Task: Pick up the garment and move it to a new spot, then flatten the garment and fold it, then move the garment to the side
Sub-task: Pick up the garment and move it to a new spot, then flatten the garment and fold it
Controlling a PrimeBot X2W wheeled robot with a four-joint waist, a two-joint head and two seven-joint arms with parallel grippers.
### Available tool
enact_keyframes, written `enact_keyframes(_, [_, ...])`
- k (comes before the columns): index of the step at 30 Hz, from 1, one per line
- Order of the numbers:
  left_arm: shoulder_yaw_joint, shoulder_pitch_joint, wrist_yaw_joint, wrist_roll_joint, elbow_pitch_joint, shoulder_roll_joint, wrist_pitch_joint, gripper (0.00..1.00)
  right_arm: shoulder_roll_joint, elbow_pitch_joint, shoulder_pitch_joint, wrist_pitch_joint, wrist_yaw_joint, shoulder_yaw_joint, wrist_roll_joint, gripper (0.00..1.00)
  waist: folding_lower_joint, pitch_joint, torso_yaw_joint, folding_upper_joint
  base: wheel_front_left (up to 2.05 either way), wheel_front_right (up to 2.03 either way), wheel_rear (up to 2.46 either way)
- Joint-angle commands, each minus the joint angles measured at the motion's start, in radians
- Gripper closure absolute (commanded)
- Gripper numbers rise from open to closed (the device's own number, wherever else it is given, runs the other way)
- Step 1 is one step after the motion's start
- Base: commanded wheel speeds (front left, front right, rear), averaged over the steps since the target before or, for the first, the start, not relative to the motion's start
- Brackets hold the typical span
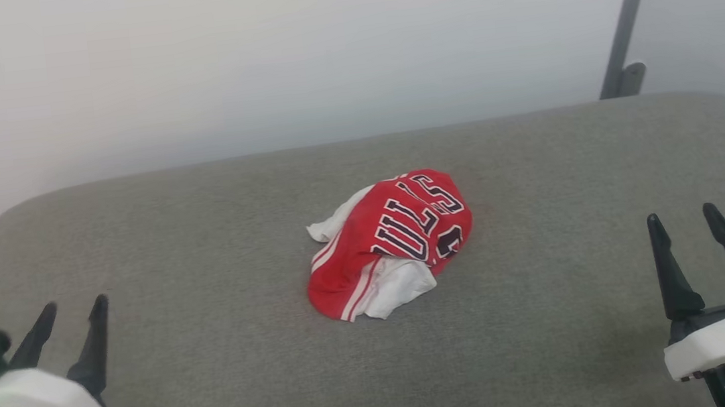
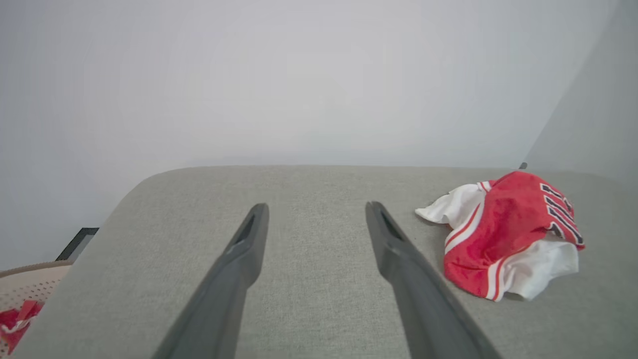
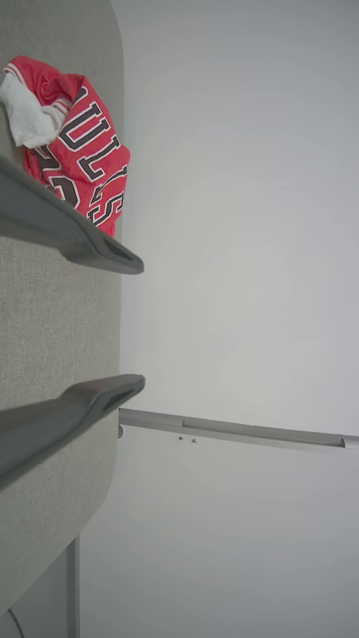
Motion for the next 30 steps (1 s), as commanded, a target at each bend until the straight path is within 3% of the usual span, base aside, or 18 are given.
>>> enact_keyframes(1, [0.022,0.034,0.007,-0.014,-0.009,0.005,-0.021,0.0,-0.003,-0.006,0.012,-0.006,0.0,-0.003,-0.008,0.0,0.0,-0.01,0.02,0.0,0.0,0.0,0.0])
enact_keyframes(10, [0.113,0.131,0.011,0.009,-0.026,-0.01,-0.052,0.0,-0.003,0.005,0.023,-0.006,0.0,-0.009,-0.009,0.0,0.0,-0.027,0.059,0.0,0.0,0.0,0.0])
enact_keyframes(19, [0.259,0.227,-0.022,0.072,-0.046,-0.072,-0.054,0.0,-0.007,0.016,0.032,-0.006,0.0,-0.001,-0.001,0.0,0.0,-0.036,0.071,0.0,0.0,0.0,0.0])
enact_keyframes(30, [0.331,0.227,-0.065,0.147,-0.05,-0.121,-0.054,0.0,0.0,0.028,0.035,-0.006,0.0,0.041,0.029,0.0,0.0,-0.021,0.114,0.0,0.0,0.0,0.0])
